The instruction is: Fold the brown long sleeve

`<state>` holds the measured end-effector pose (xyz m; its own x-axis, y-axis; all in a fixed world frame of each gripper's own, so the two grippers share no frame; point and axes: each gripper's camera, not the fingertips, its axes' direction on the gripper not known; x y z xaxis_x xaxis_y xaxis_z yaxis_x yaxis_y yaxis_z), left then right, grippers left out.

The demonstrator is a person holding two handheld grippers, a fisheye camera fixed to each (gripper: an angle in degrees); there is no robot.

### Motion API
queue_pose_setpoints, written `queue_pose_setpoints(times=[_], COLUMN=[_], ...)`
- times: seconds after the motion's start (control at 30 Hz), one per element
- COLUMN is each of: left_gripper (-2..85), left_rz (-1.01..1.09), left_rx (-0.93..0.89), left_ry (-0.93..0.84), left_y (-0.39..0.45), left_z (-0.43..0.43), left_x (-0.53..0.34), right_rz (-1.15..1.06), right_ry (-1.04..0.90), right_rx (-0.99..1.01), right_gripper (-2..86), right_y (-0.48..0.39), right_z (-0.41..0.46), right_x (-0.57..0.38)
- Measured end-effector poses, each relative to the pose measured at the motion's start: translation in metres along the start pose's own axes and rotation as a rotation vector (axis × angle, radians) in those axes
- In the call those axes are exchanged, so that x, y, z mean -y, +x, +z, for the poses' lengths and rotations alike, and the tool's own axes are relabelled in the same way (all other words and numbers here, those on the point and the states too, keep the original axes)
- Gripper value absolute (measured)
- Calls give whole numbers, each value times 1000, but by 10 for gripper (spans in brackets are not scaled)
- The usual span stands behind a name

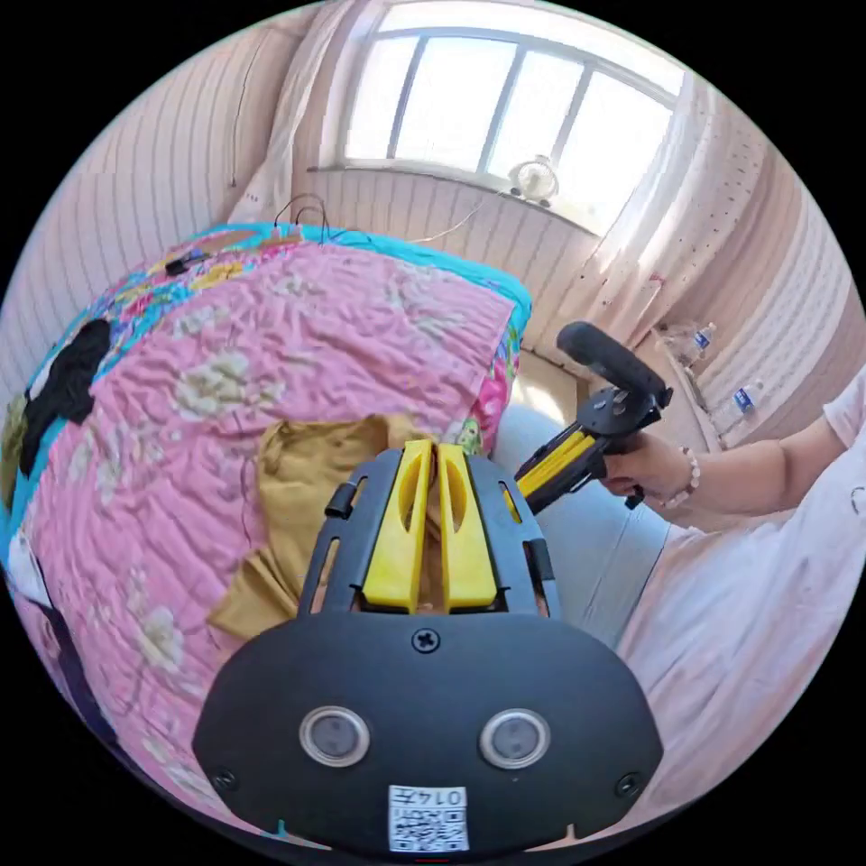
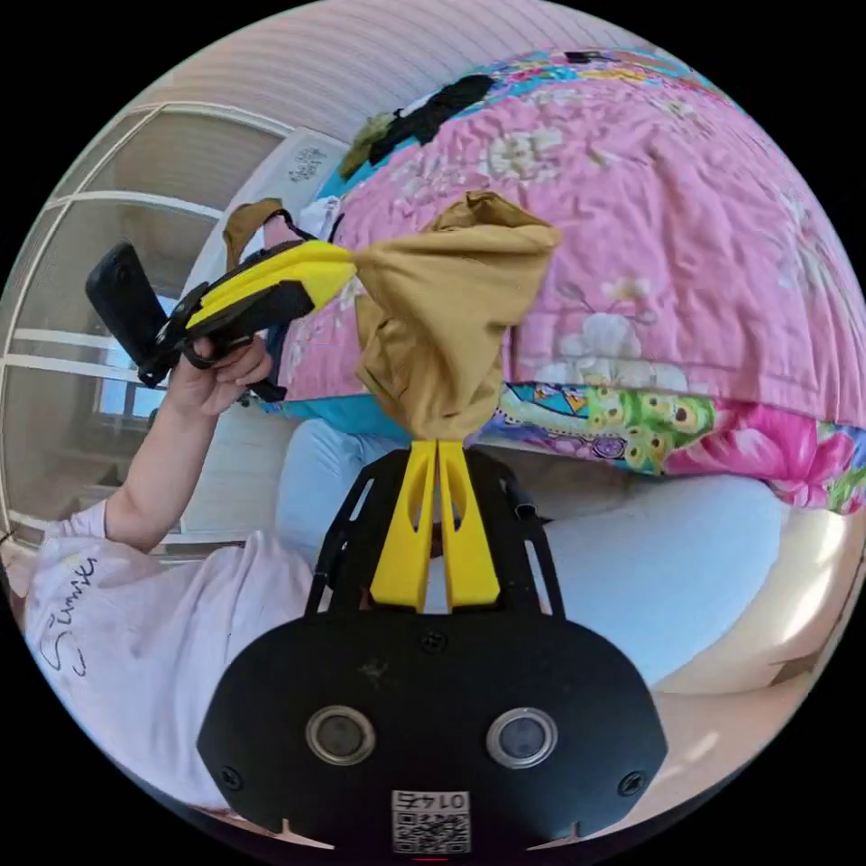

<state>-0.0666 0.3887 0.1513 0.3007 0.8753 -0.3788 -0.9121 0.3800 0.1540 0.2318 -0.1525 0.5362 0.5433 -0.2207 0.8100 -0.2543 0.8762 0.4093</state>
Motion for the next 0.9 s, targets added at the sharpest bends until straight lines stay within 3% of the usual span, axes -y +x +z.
queue_pose_setpoints(times=[0.13,0.37,0.5,0.63,0.73,0.9], left_gripper=[-5,43,58,35,4,-7], left_rz=[-239,-478,-546,-540,-517,-595], left_rx=[44,338,313,297,342,279], left_ry=[37,-13,-52,-99,-112,31], left_y=[-9,-29,-46,-50,-47,-49], left_z=[8,25,43,64,67,33], left_x=[-59,-82,-73,-61,-57,-68], right_rz=[24,-243,-367,-378,-326,-236], right_ry=[46,33,-71,-190,-135,81], right_rx=[44,-97,-105,-354,-262,-131], right_gripper=[3,61,110,74,24,8], right_y=[17,-61,-104,-104,-93,-67], right_z=[-30,-43,-20,24,-14,-131], right_x=[-25,38,70,82,81,51])
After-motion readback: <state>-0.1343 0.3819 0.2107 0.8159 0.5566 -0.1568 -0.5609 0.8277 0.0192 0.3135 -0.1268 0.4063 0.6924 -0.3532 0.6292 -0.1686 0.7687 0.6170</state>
